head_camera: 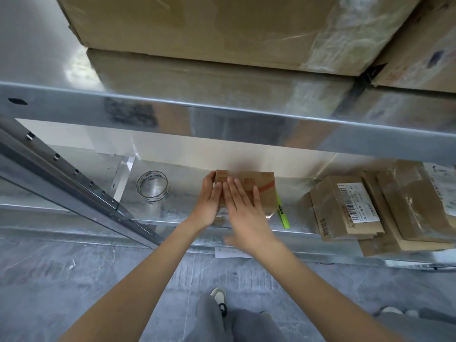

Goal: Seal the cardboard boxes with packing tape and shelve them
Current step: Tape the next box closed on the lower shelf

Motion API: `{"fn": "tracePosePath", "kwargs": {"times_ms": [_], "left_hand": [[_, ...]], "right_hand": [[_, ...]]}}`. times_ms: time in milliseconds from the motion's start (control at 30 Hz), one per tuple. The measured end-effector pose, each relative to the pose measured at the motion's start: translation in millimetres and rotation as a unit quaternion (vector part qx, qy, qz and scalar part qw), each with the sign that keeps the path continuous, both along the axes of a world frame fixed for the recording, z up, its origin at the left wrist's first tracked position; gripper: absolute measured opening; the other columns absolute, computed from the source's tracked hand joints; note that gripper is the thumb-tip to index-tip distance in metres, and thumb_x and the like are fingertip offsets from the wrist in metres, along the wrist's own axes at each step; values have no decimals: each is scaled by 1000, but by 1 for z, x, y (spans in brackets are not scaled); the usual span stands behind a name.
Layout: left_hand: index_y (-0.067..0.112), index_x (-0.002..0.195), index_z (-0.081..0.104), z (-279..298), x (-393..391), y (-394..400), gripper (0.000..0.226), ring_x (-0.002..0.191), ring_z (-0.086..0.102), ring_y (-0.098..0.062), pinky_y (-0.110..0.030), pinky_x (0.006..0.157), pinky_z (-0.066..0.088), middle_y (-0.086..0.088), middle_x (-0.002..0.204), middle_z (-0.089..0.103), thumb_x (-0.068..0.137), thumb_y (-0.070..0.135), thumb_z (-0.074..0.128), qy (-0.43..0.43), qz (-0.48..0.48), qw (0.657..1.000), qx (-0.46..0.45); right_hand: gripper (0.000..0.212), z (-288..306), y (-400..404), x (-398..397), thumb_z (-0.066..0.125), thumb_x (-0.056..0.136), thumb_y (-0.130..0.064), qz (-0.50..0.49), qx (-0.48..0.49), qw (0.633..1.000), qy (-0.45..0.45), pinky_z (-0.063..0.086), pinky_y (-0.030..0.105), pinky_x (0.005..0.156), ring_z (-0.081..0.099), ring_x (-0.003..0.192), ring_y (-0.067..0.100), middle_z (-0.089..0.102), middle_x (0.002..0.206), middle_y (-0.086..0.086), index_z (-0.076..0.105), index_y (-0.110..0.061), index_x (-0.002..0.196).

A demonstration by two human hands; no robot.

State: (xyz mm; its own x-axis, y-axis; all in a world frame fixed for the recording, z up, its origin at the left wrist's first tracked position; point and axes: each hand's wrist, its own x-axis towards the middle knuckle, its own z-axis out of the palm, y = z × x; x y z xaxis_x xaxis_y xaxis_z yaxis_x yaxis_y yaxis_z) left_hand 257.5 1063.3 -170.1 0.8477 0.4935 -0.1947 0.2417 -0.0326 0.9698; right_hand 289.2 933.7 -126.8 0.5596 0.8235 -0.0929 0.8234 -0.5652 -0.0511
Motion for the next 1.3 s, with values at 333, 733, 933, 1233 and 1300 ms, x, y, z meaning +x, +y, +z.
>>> {"fn": "tracePosePath", "kwargs": {"times_ms": [333,733,933,1233,1300], "left_hand": [[31,128,43,-3,-2,3,47,132,45,-21,-47,113,35,-10,138,46,88,57,42,-13,-5,999,-45],[42,143,33,25,-17,-2,64,117,54,4,-19,101,40,22,131,56,90,76,24,13,-54,996,-65],[27,117,43,5,-12,-3,34,104,62,-13,-26,86,49,-1,114,61,104,46,18,43,-61,991,107],[18,103,49,8,-6,2,24,84,55,3,-13,71,39,2,94,60,108,25,26,43,-13,997,62],[15,101,48,6,-3,2,24,87,54,-9,-9,71,39,-1,94,58,107,23,26,34,-6,999,37]], "right_hand": [[100,-10,-35,-16,75,74,-31,20,109,994,19,11,47,121,12,149,19,22,160,3,18,-16,155],[63,17,-49,51,65,82,-60,-291,296,882,225,46,31,86,57,105,17,59,115,-1,51,-20,129],[72,-9,-17,53,51,89,-63,-351,220,870,269,47,40,87,56,111,30,57,117,8,36,-11,137],[62,0,20,39,7,102,-49,-74,20,993,91,-16,59,113,-6,150,9,-1,163,-7,3,-20,156],[76,-4,28,34,-8,92,-55,-67,16,993,96,-17,59,111,-7,149,9,-3,164,-4,2,-16,156]]}}
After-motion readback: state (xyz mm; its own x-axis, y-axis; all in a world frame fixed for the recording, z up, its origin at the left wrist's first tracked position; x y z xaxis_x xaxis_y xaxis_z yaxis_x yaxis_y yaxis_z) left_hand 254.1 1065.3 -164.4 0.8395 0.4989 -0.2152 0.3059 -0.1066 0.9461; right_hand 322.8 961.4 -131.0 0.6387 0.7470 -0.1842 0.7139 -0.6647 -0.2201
